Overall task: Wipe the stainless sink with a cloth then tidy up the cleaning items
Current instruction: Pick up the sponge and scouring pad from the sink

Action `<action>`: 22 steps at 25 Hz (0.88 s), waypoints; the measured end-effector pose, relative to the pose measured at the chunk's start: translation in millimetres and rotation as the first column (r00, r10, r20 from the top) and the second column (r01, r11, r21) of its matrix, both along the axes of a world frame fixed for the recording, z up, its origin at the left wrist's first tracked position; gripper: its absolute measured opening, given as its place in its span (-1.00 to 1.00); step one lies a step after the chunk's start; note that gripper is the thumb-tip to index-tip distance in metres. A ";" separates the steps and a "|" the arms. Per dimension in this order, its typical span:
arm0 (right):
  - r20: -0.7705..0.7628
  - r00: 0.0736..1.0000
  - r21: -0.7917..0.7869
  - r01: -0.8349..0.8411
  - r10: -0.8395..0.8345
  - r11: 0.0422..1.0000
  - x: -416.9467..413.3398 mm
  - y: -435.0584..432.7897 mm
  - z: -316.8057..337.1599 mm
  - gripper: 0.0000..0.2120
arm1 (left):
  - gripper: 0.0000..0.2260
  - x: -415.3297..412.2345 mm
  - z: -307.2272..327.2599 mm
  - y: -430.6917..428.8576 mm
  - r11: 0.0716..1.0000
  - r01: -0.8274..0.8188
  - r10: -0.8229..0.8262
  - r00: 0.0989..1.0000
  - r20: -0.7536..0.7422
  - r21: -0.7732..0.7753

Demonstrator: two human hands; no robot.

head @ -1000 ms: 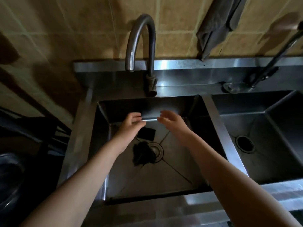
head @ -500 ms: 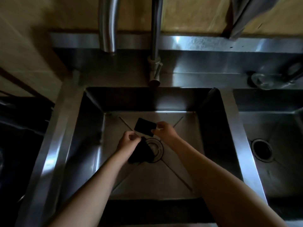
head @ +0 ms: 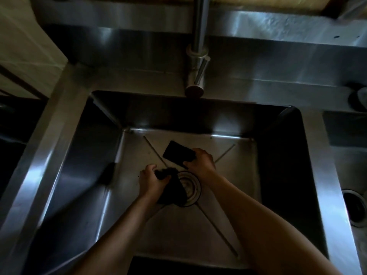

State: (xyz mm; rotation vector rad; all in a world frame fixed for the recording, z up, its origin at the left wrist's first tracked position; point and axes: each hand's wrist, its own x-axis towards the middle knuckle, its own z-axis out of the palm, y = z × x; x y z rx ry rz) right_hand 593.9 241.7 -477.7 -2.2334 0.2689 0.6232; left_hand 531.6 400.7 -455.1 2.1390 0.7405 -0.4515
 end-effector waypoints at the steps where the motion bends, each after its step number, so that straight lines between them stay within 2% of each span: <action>1: 0.012 1.000 -0.016 -0.011 0.011 1.000 2.0 1.0 -3.8 -0.50 | -0.38 -1.1 -1.5 0.1 1.000 0.001 -0.001 1.000 -0.001 0.013; 5: 0.024 0.997 -0.092 -0.065 0.067 0.994 7.7 8.4 -16.7 -0.35 | -0.27 -5.5 -11.1 1.2 1.000 -0.016 0.017 0.997 -0.073 0.022; 11: 0.066 0.967 -0.270 -0.220 0.246 0.937 8.9 17.4 -31.1 -0.38 | -0.24 -8.3 -20.0 5.8 0.999 -0.032 0.031 0.991 -0.128 -0.002; 16: 0.067 0.969 -0.380 -0.197 0.239 0.904 6.4 17.0 -37.0 -0.41 | -0.25 -6.6 -27.9 9.4 0.999 -0.022 0.026 0.987 -0.156 0.022; 19: 0.028 0.983 -0.379 -0.159 0.183 0.912 2.2 15.6 -37.0 -0.46 | -0.25 -6.0 -31.6 3.4 0.999 -0.012 0.020 0.983 -0.185 0.047; 22: 0.040 0.992 -0.357 -0.097 0.119 0.929 -3.9 16.1 -35.7 -0.43 | -0.33 -8.1 -36.2 1.9 0.989 0.013 0.026 0.966 -0.258 0.147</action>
